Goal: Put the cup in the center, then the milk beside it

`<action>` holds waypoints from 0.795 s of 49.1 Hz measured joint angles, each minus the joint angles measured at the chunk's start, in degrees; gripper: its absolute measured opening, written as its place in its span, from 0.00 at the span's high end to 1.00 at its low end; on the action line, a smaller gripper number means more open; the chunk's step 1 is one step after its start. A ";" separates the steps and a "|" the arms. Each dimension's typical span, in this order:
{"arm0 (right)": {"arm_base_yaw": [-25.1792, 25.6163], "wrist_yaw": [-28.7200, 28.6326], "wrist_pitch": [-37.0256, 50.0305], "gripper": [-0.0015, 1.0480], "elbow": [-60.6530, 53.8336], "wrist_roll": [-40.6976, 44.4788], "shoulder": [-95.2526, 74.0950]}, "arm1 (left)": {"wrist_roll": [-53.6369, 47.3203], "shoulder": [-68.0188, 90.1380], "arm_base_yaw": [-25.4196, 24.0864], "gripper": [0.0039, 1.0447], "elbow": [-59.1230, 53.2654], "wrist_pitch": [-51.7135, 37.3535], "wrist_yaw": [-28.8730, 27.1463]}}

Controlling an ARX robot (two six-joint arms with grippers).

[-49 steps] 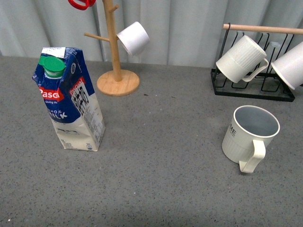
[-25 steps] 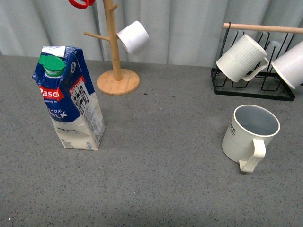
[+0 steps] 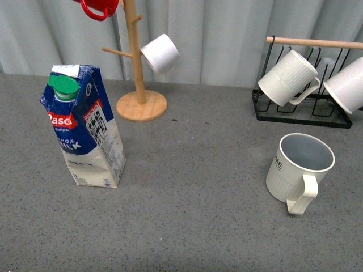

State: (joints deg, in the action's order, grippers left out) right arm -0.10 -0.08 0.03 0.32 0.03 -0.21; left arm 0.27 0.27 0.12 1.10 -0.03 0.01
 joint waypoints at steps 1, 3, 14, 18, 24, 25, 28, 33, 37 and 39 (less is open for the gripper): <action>0.00 0.00 0.00 0.09 0.00 0.00 0.00 | 0.00 0.00 0.00 0.06 0.00 0.00 0.00; 0.00 0.00 0.00 0.09 0.00 0.00 0.00 | 0.00 0.00 0.00 0.06 0.00 0.00 0.00; 0.00 0.00 0.00 0.09 0.00 0.00 0.00 | 0.00 0.00 0.00 0.06 0.00 0.00 0.00; 0.00 0.00 0.00 0.09 0.00 0.00 0.00 | 0.00 0.00 0.00 0.06 0.00 0.00 0.00; 0.00 0.00 0.00 0.09 0.00 0.00 0.00 | 0.00 0.00 0.00 0.06 0.00 0.00 0.00; 0.00 0.00 0.00 0.09 0.00 0.00 0.00 | 0.00 0.00 0.00 0.06 0.00 0.00 0.00; 0.00 0.00 0.00 0.09 0.00 0.00 0.00 | 0.00 0.00 0.00 0.06 0.00 0.00 0.00; 0.00 0.00 0.00 0.09 0.00 0.00 0.00 | 0.00 0.00 0.00 0.06 0.00 0.00 0.00; 0.00 0.00 0.00 0.09 0.00 0.00 0.00 | 0.00 0.00 0.00 0.06 0.00 0.00 0.00; 0.00 0.00 0.00 0.09 0.00 0.00 0.00 | 0.00 0.00 0.00 0.06 0.00 0.00 0.00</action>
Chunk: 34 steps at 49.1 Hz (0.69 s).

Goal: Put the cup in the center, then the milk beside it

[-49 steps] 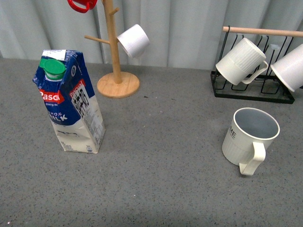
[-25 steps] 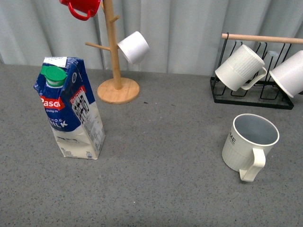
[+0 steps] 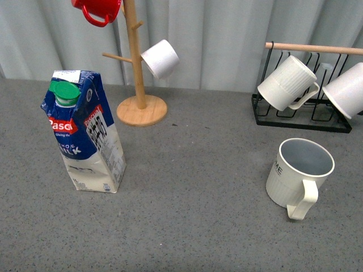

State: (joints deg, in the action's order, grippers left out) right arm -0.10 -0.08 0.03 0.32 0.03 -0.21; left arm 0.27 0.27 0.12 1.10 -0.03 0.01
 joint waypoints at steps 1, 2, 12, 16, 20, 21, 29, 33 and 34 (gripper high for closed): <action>0.00 0.00 0.00 0.09 0.00 0.00 0.00 | 0.00 0.00 0.00 0.06 0.00 0.00 0.00; 0.00 0.00 0.00 0.09 0.00 0.00 0.00 | 0.00 0.00 0.00 0.06 0.00 0.00 0.00; 0.00 0.00 0.00 0.09 0.00 0.00 0.00 | 0.00 0.00 0.00 0.06 0.00 0.00 0.00; 0.00 0.00 0.00 0.09 0.00 0.00 0.00 | 0.00 0.00 0.00 0.06 0.00 0.00 0.00; 0.00 0.00 0.00 0.09 0.00 0.00 0.00 | 0.00 0.00 0.00 0.06 0.00 0.00 0.00; 0.00 0.00 0.00 0.09 0.00 0.00 0.00 | 0.00 0.00 0.00 0.06 0.00 0.00 0.00; 0.00 0.00 0.00 0.09 0.00 0.00 0.00 | 0.00 0.00 0.00 0.06 0.00 0.00 0.00; 0.00 0.00 0.00 0.09 0.00 0.00 0.00 | 0.00 0.00 0.00 0.06 0.00 0.00 0.00; 0.00 0.00 0.00 0.09 0.00 0.00 0.00 | 0.00 0.00 0.00 0.06 0.00 0.00 0.00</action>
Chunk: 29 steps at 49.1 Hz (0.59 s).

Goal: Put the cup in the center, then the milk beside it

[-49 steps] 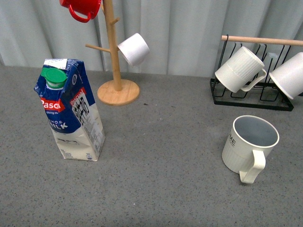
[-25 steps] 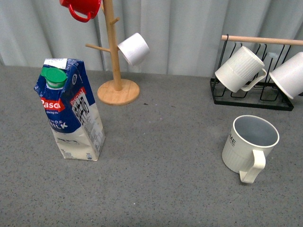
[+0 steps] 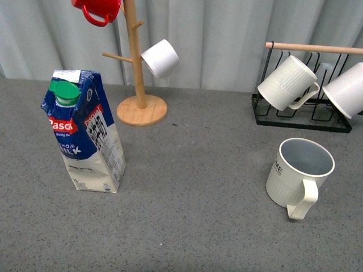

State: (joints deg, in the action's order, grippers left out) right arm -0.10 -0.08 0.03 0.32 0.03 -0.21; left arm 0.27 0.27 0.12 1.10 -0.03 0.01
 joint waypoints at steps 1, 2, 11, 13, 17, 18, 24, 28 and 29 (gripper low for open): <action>0.00 0.00 0.00 0.09 0.00 0.00 0.00 | 0.00 0.00 0.00 0.06 0.00 0.00 0.00; 0.00 0.00 0.00 0.09 0.00 0.00 0.00 | 0.00 0.00 0.00 0.06 0.00 0.00 0.00; 0.00 0.00 0.00 0.09 0.00 0.00 0.00 | 0.00 0.00 0.00 0.06 0.00 0.00 0.00; 0.00 0.00 0.00 0.09 0.00 0.00 0.00 | 0.00 0.00 0.00 0.06 0.00 0.00 0.00; 0.00 0.00 0.00 0.09 0.00 0.00 0.00 | 0.00 0.00 0.00 0.06 0.00 0.00 0.00; 0.00 0.00 0.00 0.09 0.00 0.00 0.00 | 0.00 0.00 0.00 0.06 0.00 0.00 0.00; 0.00 0.00 0.00 0.09 0.00 0.00 0.00 | 0.00 0.00 0.00 0.06 0.00 0.00 0.00; 0.00 0.00 0.00 0.09 0.00 0.00 0.00 | 0.00 0.00 0.00 0.06 0.00 0.00 0.00; 0.00 -0.02 -0.07 0.09 0.00 0.13 -0.07 | 0.00 0.00 0.00 0.06 0.00 0.00 0.00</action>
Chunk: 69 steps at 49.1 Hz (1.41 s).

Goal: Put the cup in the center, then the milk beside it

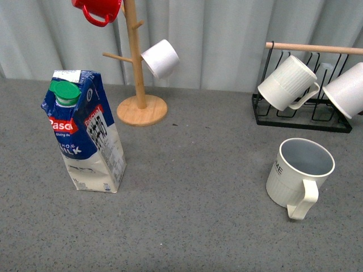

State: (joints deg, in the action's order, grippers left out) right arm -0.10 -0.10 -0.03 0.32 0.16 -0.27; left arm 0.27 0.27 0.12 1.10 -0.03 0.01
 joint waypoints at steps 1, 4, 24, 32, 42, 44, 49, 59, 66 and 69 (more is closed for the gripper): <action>0.09 -0.33 -1.42 0.09 0.44 0.46 -0.63 | 0.00 0.00 0.00 0.06 0.00 0.00 0.00; 0.20 -1.73 -8.39 0.09 3.78 3.78 -6.29 | 0.00 0.00 0.00 0.06 0.00 0.00 0.00; -0.15 -4.81 13.35 0.09 19.61 6.54 -59.14 | -0.02 -0.04 0.00 0.06 0.00 0.00 0.00; 0.11 -2.97 10.62 0.09 30.12 5.86 -75.54 | -0.02 -0.04 0.00 0.06 0.00 0.00 0.02; 0.79 -3.39 3.54 0.09 43.32 2.97 -91.93 | -0.02 -0.04 0.00 0.06 0.00 0.00 0.00; 0.76 -2.93 3.56 0.09 44.19 2.95 -93.46 | -0.02 -0.04 0.00 0.06 0.00 0.00 0.02; 0.76 -2.78 1.92 0.09 47.32 1.70 -98.31 | -0.02 -0.04 0.00 0.06 0.00 0.00 0.00; 0.07 -4.02 0.39 0.09 50.58 -0.68 -103.27 | -0.02 -0.04 0.00 0.06 0.00 0.00 0.00; -0.46 -3.45 -1.46 0.09 52.83 -1.73 -106.38 | -0.02 -0.04 0.00 0.06 0.00 0.00 0.00; -0.81 -3.43 -2.80 0.09 54.16 -1.99 -108.15 | -0.02 -0.04 0.00 0.06 0.00 0.00 0.00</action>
State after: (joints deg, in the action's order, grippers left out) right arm -0.91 -3.53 -2.83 54.48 -1.83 -108.42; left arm 0.25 0.23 0.12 1.10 -0.03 0.01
